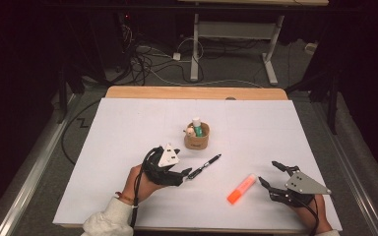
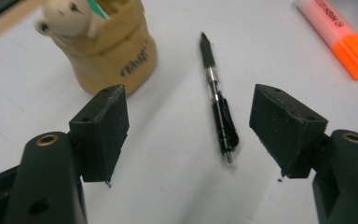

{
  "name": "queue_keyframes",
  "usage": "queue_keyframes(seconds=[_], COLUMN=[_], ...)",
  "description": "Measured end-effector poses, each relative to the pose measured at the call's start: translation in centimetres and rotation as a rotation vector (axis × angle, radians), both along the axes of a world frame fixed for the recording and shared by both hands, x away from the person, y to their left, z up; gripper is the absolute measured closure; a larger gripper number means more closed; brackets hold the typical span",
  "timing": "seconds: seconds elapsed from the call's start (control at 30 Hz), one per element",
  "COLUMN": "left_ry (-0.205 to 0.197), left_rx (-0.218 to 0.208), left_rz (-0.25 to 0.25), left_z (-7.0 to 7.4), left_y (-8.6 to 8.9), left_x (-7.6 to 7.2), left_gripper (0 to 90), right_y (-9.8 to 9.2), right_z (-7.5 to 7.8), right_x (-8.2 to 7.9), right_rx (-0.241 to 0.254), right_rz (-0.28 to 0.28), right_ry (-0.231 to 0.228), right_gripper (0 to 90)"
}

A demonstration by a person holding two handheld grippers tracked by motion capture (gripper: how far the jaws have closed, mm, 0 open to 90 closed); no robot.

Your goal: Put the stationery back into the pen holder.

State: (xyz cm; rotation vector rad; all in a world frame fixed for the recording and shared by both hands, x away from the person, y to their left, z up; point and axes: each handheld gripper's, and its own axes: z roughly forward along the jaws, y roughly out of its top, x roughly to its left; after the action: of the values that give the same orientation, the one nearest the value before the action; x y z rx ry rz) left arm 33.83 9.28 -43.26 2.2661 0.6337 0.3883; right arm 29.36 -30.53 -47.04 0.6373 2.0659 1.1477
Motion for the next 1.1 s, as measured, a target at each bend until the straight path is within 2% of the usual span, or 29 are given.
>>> queue_keyframes(seconds=[0.13,0.4,0.5,0.57,0.67,0.8,1.03,1.1], left_ry=[0.061,0.161,0.194,0.236,0.264,0.293,0.353,0.357], left_rx=[0.038,0.128,0.192,0.219,0.271,0.304,0.322,0.342], left_rz=[0.003,-0.029,-0.043,-0.059,-0.068,-0.079,-0.094,-0.100], left_z=[-0.3,-0.7,-0.7,-0.8,-1.0,-1.0,-1.4,-1.5], left_y=[-1.2,-4.2,-5.5,-6.4,-7.5,-8.5,-9.7,-10.1], left_x=[0.5,2.2,3.2,4.0,5.0,6.1,7.5,7.8], left_gripper=[27.7,28.2,28.8,29.4,30.8,36.1,49.5,54.6], right_y=[0.0,-0.1,-0.1,-0.1,-0.1,-0.2,-0.1,-0.1], right_z=[0.0,-0.1,-0.1,-0.1,0.0,0.0,0.0,0.0], right_x=[0.0,0.1,0.0,0.0,0.0,0.0,0.0,0.0], right_rx=[-0.008,-0.015,-0.017,-0.019,-0.015,-0.016,-0.016,-0.018], right_rz=[-0.001,-0.006,-0.007,-0.006,-0.006,-0.001,0.004,0.005], right_ry=[0.000,0.008,0.008,0.005,0.004,0.003,0.002,0.004], right_gripper=[32.8,32.8,32.8,32.8,32.8,32.8,32.8,32.8])
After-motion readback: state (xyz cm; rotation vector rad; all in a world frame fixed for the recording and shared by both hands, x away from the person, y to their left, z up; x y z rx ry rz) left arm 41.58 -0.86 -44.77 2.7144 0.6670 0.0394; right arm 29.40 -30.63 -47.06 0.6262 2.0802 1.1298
